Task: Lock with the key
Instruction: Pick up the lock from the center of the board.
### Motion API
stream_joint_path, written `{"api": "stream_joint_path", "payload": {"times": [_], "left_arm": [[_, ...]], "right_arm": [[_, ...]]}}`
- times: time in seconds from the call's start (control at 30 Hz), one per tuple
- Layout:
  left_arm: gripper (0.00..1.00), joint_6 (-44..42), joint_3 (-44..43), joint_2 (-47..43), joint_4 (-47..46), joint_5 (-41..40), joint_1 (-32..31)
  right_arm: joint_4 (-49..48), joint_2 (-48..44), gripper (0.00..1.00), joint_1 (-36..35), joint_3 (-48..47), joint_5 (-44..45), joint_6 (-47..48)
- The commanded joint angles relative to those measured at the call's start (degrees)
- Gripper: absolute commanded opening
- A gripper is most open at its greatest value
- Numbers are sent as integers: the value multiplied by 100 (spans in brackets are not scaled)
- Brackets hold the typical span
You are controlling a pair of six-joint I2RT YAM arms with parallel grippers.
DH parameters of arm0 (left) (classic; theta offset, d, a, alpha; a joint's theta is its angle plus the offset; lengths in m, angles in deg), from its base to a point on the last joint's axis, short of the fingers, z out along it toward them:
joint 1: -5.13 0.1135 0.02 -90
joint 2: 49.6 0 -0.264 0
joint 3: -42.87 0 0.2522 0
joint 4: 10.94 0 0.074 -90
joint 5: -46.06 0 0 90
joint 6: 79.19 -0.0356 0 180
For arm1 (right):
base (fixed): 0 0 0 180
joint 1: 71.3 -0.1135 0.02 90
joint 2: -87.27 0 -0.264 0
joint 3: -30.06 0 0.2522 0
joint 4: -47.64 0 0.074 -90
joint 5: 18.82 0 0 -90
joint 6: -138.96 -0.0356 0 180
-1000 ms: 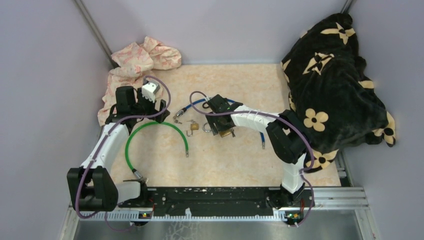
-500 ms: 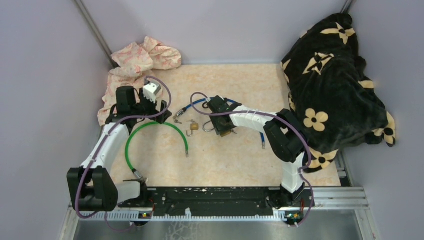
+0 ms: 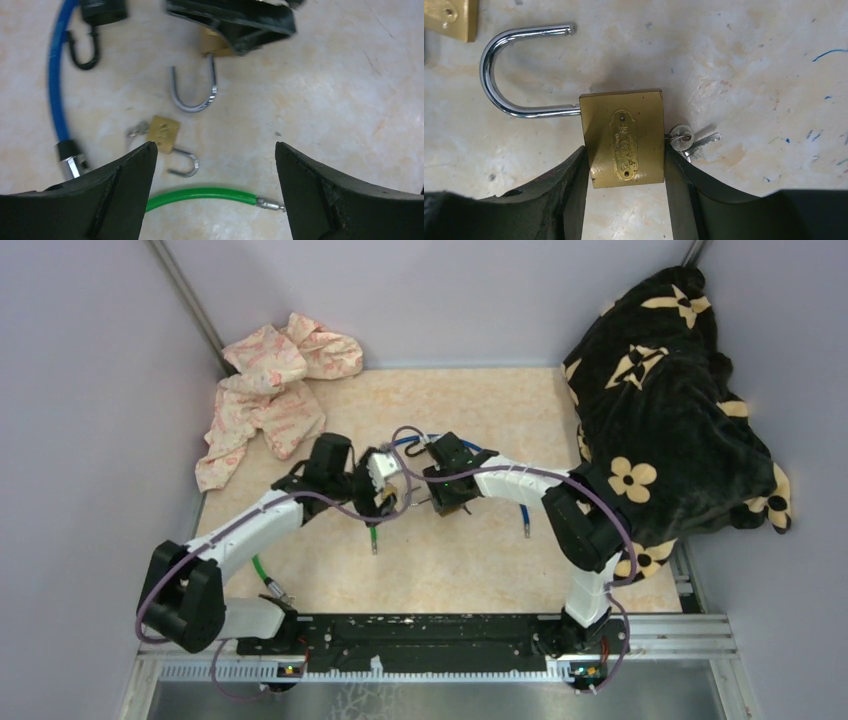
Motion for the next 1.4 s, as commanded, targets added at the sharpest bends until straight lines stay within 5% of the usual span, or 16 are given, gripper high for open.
{"api": "stream_joint_path", "payload": {"times": [0.0, 0.37, 0.67, 0.8, 0.83, 0.87, 0.9, 0.93, 1.1, 1.37], "left_arm": [[92, -1138, 454, 247, -122, 77, -624], [91, -1793, 1080, 542, -1812, -368, -1161], [2, -1737, 568, 1344, -1041, -891, -1157], [0, -1381, 384, 1401, -929, -1174, -1159], [0, -1216, 362, 1348, -961, -1236, -1156], [0, -1075, 331, 1279, -980, -1291, -1149], [0, -952, 270, 1192, -962, -1315, -1144], [0, -834, 210, 1092, -895, -1294, -1137], [0, -350, -449, 469, 135, -635, -1067], [0, 314, -2341, -313, 3311, 230, -1017]], "right_arm": [[-570, -478, 0, 183, 595, -1656, -275], [-1220, -891, 0, 260, 1139, -2787, -490], [-1220, -1083, 0, 260, 1148, -2717, -435], [-1322, -1203, 0, 260, 1205, -2819, -328], [-1307, -1255, 11, 260, 1210, -2829, -266], [-1274, -1327, 38, 268, 1225, -2818, -191], [-1246, -1425, 81, 283, 1244, -2790, -106], [-1225, -1561, 96, 330, 1282, -2753, -46], [-1859, -2774, 98, 933, 1957, -3481, 97], [-3033, -4044, 98, 1130, 2567, -5047, 202]]}}
